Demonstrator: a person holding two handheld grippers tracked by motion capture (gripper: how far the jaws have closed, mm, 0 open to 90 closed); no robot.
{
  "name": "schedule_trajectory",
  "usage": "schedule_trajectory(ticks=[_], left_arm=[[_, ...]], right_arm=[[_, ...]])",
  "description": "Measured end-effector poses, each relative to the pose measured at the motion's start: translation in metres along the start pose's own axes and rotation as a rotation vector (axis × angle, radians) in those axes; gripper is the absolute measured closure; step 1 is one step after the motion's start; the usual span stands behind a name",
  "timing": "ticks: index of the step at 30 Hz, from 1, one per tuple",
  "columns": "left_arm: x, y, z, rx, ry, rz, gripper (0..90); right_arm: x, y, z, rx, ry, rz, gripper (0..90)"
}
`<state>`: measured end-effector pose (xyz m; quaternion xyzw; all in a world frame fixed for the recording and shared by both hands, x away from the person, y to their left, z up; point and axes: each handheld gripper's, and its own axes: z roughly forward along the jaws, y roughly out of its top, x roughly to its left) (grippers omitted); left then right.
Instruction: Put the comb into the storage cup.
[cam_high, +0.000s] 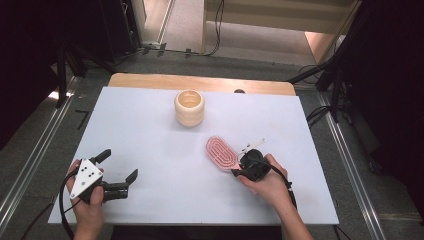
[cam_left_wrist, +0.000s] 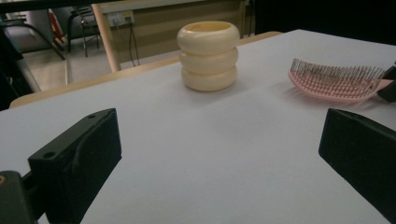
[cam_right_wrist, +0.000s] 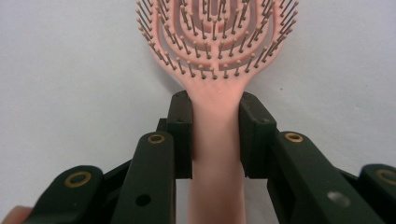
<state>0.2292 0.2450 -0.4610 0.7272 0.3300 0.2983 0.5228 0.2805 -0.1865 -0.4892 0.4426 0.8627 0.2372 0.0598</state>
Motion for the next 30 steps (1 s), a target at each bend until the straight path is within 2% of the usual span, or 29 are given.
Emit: schedule_trajectory(ticks=[7, 9, 16, 18, 23, 30], left_arm=[[-0.010, 0.014, 0.013, -0.011, -0.054, 0.011, 0.0], [-0.014, 0.019, 0.021, -0.016, -0.078, -0.001, 0.0], [-0.025, 0.029, 0.039, -0.019, -0.146, -0.012, 0.0], [-0.028, 0.032, 0.044, -0.020, -0.160, -0.009, 0.0], [-0.032, 0.040, 0.052, -0.031, -0.189, -0.010, 0.0], [-0.039, 0.043, 0.062, -0.031, -0.221, -0.017, 0.0]], right_arm=[[-0.004, -0.006, -0.005, -0.060, 0.030, 0.009, 67.9], [-0.004, -0.007, -0.006, -0.074, 0.031, 0.012, 67.9], [-0.002, -0.009, -0.008, -0.116, 0.033, -0.013, 67.9], [-0.002, -0.010, -0.009, -0.137, 0.020, -0.017, 67.9], [-0.002, -0.011, -0.010, -0.161, 0.022, -0.013, 67.9], [0.001, -0.011, -0.011, -0.194, 0.025, -0.035, 67.9]])
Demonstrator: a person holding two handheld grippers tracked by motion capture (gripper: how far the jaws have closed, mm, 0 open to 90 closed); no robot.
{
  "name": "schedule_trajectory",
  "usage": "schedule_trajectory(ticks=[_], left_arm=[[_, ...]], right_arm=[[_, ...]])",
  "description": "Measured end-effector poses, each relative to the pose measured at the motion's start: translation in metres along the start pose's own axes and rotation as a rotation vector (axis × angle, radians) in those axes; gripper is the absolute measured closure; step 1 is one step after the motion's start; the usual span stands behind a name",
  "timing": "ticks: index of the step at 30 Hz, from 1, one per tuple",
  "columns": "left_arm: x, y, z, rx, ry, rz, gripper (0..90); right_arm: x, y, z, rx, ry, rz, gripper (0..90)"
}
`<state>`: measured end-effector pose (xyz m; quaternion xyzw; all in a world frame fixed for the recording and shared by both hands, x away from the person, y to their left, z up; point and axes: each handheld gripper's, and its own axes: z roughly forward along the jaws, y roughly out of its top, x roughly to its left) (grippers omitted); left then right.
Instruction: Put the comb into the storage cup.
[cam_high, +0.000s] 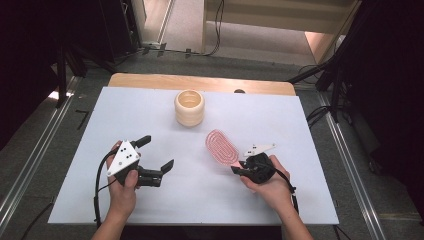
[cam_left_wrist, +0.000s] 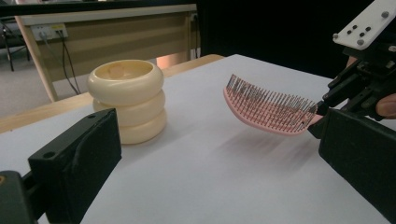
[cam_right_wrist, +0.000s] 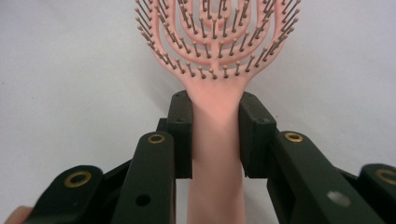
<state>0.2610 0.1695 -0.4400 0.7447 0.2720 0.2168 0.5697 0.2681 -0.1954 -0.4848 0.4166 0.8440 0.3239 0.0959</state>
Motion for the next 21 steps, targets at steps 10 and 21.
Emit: schedule_trajectory(ticks=[10, 21], left_arm=[[-0.004, 0.004, 0.015, -0.007, -0.037, -0.028, 0.0], [-0.006, 0.005, 0.026, -0.006, -0.077, -0.064, 0.0]], right_arm=[[0.003, -0.001, -0.003, -0.069, -0.007, 0.006, 67.9], [0.013, 0.000, -0.007, -0.159, -0.002, -0.041, 67.9]])
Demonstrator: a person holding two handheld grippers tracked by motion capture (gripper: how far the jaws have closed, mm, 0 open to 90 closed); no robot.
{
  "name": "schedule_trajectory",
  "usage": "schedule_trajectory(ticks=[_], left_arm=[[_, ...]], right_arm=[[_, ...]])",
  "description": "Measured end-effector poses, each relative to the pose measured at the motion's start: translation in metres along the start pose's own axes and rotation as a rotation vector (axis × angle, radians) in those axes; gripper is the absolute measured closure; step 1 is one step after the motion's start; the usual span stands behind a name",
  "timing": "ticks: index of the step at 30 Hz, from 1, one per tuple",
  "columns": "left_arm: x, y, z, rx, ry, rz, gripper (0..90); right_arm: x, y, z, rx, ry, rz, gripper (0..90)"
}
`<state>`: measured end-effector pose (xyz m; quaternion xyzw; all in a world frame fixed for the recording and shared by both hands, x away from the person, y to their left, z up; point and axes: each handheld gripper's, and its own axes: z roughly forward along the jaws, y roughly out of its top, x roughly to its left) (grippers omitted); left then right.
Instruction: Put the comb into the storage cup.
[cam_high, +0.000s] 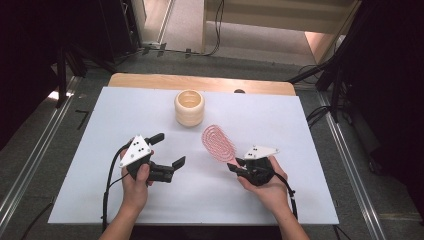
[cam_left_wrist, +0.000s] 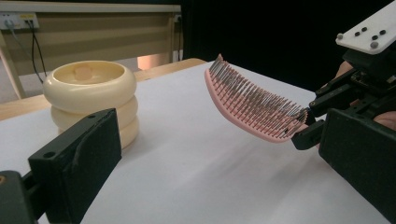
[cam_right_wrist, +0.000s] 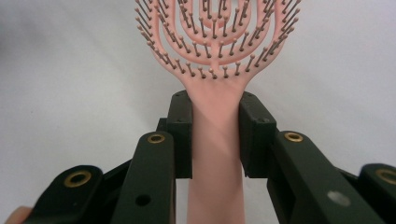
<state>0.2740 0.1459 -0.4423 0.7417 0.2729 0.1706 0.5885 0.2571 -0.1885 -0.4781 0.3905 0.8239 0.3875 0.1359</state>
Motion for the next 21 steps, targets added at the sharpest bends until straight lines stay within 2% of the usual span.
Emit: schedule_trajectory(ticks=[2, 5, 21], left_arm=[[-0.001, 0.000, 0.002, 0.001, -0.004, -0.003, 0.0], [-0.001, 0.000, 0.005, 0.005, -0.013, -0.010, 0.0], [-0.005, 0.005, 0.023, -0.001, -0.040, -0.052, 0.0]], right_arm=[[0.002, 0.000, 0.000, -0.014, -0.015, -0.018, 67.9], [0.004, 0.000, -0.001, -0.032, -0.016, -0.018, 67.9], [0.014, 0.000, -0.002, -0.115, -0.008, -0.045, 67.9]])
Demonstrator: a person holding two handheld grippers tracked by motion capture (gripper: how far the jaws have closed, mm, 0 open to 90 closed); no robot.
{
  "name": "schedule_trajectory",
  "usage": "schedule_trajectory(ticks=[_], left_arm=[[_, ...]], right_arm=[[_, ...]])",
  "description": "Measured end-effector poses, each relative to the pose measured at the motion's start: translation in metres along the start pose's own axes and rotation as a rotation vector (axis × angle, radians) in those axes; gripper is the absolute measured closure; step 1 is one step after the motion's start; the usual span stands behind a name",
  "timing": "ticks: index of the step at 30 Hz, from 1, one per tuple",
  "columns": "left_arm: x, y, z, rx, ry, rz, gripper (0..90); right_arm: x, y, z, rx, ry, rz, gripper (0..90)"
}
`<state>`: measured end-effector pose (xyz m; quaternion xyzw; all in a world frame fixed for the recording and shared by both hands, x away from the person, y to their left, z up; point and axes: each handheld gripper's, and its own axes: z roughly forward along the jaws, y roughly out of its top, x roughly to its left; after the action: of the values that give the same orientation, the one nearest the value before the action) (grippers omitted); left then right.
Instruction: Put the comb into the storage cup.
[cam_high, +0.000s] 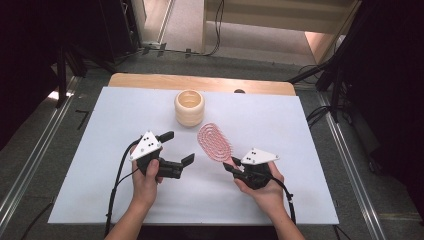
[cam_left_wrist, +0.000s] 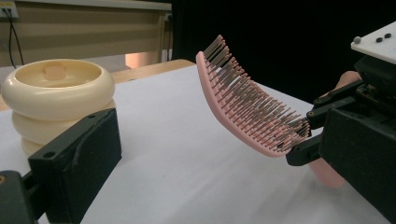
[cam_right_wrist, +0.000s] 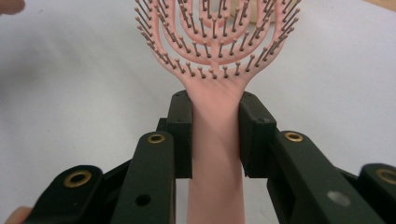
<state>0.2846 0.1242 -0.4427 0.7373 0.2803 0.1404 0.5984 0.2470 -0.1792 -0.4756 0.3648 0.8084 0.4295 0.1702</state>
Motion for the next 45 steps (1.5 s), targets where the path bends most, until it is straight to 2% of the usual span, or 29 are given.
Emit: schedule_trajectory(ticks=[9, 14, 15, 18, 21, 22, 28, 41, 42, 45], left_arm=[[-0.004, 0.002, 0.010, 0.001, -0.021, -0.024, 0.0], [-0.006, 0.003, 0.015, 0.014, -0.032, -0.054, 0.0], [-0.007, 0.003, 0.017, 0.013, -0.049, -0.066, 0.0], [-0.008, 0.003, 0.018, 0.014, -0.064, -0.075, 0.0], [-0.009, 0.004, 0.020, 0.011, -0.069, -0.084, 0.0], [-0.010, 0.005, 0.020, 0.005, -0.078, -0.094, 0.0], [-0.010, 0.006, 0.022, -0.003, -0.088, -0.124, 0.4], [-0.017, 0.008, 0.031, 0.005, -0.075, -0.190, 15.0], [-0.016, 0.008, 0.032, 0.007, -0.082, -0.211, 16.0], [-0.016, 0.008, 0.033, 0.004, -0.105, -0.230, 18.7]], right_arm=[[0.007, 0.000, -0.002, -0.053, 0.008, -0.010, 67.8], [0.012, 0.001, -0.001, -0.077, 0.010, -0.031, 67.9], [0.013, 0.000, -0.001, -0.080, 0.016, -0.032, 67.8], [0.017, 0.000, -0.001, -0.100, 0.015, -0.045, 67.8], [0.019, 0.001, 0.000, -0.108, 0.018, -0.051, 67.8], [0.020, 0.001, 0.000, -0.116, 0.032, -0.052, 67.8], [0.025, 0.001, 0.001, -0.129, 0.029, -0.071, 67.8], [0.034, 0.001, 0.001, -0.172, 0.027, -0.098, 67.8], [0.035, 0.001, 0.000, -0.177, 0.030, -0.100, 67.8], [0.036, 0.001, 0.000, -0.182, 0.026, -0.109, 67.8]])
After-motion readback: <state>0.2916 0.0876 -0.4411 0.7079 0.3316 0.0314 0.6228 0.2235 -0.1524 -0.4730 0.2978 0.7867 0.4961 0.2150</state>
